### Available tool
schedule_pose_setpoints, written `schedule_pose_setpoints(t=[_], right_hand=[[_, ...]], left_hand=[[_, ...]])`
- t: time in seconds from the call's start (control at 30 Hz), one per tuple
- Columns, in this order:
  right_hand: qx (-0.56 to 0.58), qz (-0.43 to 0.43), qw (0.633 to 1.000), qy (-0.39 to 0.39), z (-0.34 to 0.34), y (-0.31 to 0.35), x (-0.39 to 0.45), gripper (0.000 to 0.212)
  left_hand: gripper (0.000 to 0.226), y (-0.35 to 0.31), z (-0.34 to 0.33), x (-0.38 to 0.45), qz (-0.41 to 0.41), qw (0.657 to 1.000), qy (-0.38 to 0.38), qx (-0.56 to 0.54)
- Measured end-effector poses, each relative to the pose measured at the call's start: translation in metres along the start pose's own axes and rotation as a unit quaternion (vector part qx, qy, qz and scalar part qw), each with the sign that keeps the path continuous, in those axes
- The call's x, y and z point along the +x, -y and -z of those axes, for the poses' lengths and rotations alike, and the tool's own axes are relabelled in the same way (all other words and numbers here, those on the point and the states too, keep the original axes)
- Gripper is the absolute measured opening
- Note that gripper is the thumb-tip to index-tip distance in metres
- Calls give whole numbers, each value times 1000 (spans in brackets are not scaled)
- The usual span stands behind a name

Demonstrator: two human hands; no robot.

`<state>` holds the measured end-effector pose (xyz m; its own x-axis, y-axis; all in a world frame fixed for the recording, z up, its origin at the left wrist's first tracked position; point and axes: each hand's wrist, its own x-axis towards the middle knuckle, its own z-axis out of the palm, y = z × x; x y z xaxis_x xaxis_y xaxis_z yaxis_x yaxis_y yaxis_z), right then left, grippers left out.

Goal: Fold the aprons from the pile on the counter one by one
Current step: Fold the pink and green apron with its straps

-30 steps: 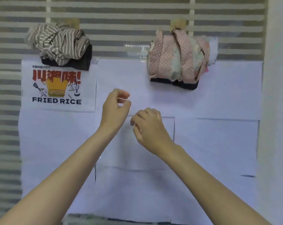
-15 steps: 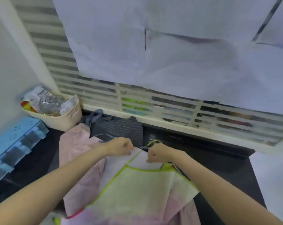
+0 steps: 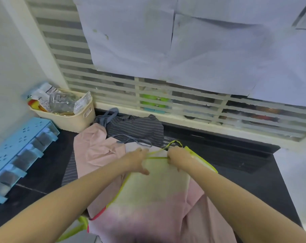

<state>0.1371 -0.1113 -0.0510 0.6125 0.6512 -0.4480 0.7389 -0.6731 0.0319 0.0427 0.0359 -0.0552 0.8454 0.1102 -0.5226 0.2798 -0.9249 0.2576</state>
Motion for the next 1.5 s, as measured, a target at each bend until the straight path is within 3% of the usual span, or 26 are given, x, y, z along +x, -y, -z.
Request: schedule_pose_setpoints(t=[0.07, 0.13, 0.23, 0.27, 0.33, 0.4, 0.43, 0.47, 0.5, 0.57, 0.63, 0.73, 0.8, 0.87, 0.93, 1.17, 1.33, 1.43, 1.5], right_hand=[[-8, 12, 996, -83, 43, 7, 9, 26], [-4, 17, 987, -162, 86, 8, 12, 25], [91, -15, 955, -280, 153, -4, 8, 20], [108, -14, 940, -323, 177, -9, 4, 20], [146, -5, 910, -388, 230, -18, -15, 22], [264, 36, 879, -395, 277, -20, -42, 20], [360, 68, 857, -362, 296, -20, -56, 14], [443, 96, 834, -315, 311, -20, -69, 6], [497, 117, 812, -282, 322, -19, -81, 13], [529, 149, 788, -278, 336, -20, -95, 21], [510, 136, 803, -277, 338, -23, -104, 7], [505, 73, 847, -153, 321, -39, -110, 13], [550, 47, 823, -135, 310, -57, -117, 19], [574, 31, 803, -157, 311, -75, -128, 20], [558, 22, 814, -161, 319, -91, -147, 20], [429, 10, 866, -256, 368, -121, -239, 14], [380, 52, 867, -318, 397, -131, -299, 28], [291, 5, 885, -364, 409, -145, -332, 36], [216, -42, 895, -388, 413, -160, -337, 32]], left_hand=[[95, -13, 30, 1, -38, 997, -69, 15], [84, -27, 66, 4, -55, 991, -113, -50], [49, -41, 130, -2, -52, 952, -126, -275], [32, -44, 154, -8, -60, 940, -159, -296], [2, -51, 212, -24, -90, 930, -269, -233], [18, -60, 270, -47, -107, 899, -401, -136], [21, -64, 293, -60, -118, 880, -443, -124], [22, -69, 314, -74, -139, 866, -462, -127], [25, -74, 330, -87, -168, 858, -465, -137], [27, -83, 348, -109, -210, 856, -451, -139], [27, -86, 357, -125, -210, 856, -464, -90], [29, -79, 377, -145, -160, 808, -567, -32], [30, -72, 390, -160, -150, 783, -602, -44], [28, -70, 396, -171, -147, 783, -604, -22], [28, -76, 397, -178, -139, 775, -617, 13], [41, -96, 392, -205, -112, 685, -720, -11], [61, -103, 392, -218, -53, 661, -746, 54], [66, -124, 396, -231, -49, 647, -748, 141], [62, -145, 397, -233, -44, 654, -733, 182]])
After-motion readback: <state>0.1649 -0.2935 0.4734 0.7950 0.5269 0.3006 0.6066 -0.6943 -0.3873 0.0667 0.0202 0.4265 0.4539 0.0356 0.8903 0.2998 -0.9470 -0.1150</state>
